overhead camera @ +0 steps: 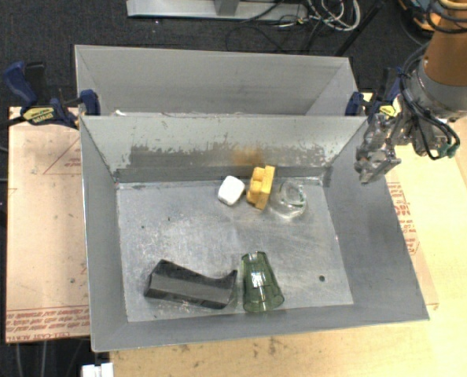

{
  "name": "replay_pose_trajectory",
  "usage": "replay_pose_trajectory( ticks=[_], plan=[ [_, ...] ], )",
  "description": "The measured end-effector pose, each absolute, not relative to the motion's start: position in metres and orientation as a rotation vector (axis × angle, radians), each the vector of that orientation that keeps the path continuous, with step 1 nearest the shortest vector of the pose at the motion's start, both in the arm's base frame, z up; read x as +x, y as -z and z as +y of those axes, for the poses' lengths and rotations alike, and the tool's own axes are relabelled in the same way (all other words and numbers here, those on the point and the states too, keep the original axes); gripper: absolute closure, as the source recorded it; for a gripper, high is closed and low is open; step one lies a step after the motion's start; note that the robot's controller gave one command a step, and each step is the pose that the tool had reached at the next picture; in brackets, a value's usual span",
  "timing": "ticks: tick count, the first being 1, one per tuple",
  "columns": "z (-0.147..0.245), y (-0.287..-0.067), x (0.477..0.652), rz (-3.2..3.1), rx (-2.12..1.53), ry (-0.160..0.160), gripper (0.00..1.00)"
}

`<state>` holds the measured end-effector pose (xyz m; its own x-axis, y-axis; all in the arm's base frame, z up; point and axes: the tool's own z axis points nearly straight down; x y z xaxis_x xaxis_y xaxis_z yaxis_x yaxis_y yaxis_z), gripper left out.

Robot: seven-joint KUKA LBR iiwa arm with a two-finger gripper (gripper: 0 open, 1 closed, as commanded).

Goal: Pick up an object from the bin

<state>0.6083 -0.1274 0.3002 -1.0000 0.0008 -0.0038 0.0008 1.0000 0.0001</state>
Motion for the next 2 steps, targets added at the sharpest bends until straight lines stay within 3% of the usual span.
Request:
replay_pose_trajectory(
  ticks=[2],
  plan=[
    [-0.1273,-0.2999,0.6082,3.138,0.000,0.000,1.00]
  ],
)
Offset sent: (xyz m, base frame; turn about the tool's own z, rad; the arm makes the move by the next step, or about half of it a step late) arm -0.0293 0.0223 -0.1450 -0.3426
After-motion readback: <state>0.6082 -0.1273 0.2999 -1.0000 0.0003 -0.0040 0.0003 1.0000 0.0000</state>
